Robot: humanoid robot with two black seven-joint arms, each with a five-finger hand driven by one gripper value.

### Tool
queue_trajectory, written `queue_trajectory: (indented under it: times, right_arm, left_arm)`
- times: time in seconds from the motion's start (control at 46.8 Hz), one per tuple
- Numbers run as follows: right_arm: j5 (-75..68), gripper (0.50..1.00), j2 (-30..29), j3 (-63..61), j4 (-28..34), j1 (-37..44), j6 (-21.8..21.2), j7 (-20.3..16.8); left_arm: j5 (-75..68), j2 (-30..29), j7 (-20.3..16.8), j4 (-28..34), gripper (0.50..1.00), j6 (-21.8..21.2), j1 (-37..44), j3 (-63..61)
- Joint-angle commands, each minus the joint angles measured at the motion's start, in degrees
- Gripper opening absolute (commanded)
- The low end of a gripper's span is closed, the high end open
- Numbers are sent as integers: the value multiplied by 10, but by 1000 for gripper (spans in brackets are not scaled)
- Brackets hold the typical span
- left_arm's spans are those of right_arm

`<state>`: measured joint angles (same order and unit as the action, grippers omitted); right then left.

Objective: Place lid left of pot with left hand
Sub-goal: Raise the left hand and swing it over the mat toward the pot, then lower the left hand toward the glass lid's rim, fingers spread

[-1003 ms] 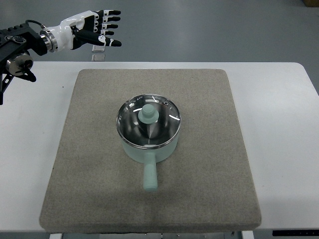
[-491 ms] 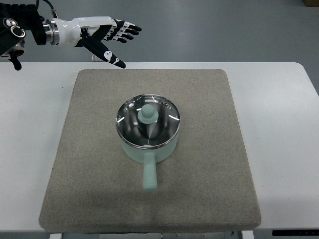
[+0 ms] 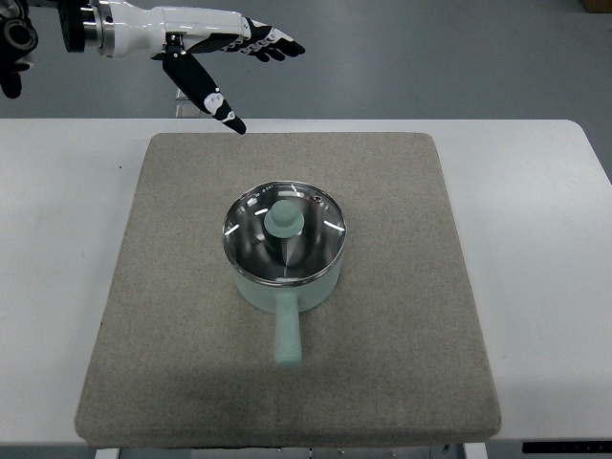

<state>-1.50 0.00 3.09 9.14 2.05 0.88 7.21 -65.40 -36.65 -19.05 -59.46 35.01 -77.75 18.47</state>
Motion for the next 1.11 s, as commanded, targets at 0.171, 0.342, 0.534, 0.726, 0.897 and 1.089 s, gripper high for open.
queue_trajectory:
  times: [0.171, 0.342, 0.534, 0.726, 0.897, 1.089]
  right_arm:
    - [0, 924, 0, 0, 0, 1, 0, 0]
    - [0, 924, 0, 0, 0, 0, 0, 0]
    - [0, 924, 0, 0, 0, 0, 0, 0]
    - [0, 924, 0, 1, 0, 0, 0, 0]
    - [0, 924, 0, 0, 0, 1, 0, 0]
    - [0, 924, 0, 0, 0, 1, 0, 0]
  left_arm:
    - [-63, 6, -1, -22, 994, 0, -29, 0]
    - [-122, 26, -1, -41, 994, 0, -30, 0]
    - [-155, 50, -1, -55, 994, 0, -29, -10]
    - [-185, 69, -2, -61, 996, 0, -40, -28]
    - [-186, 74, -2, -101, 996, 0, -57, -40]
    - [-190, 72, -2, -123, 996, 0, -65, -42]
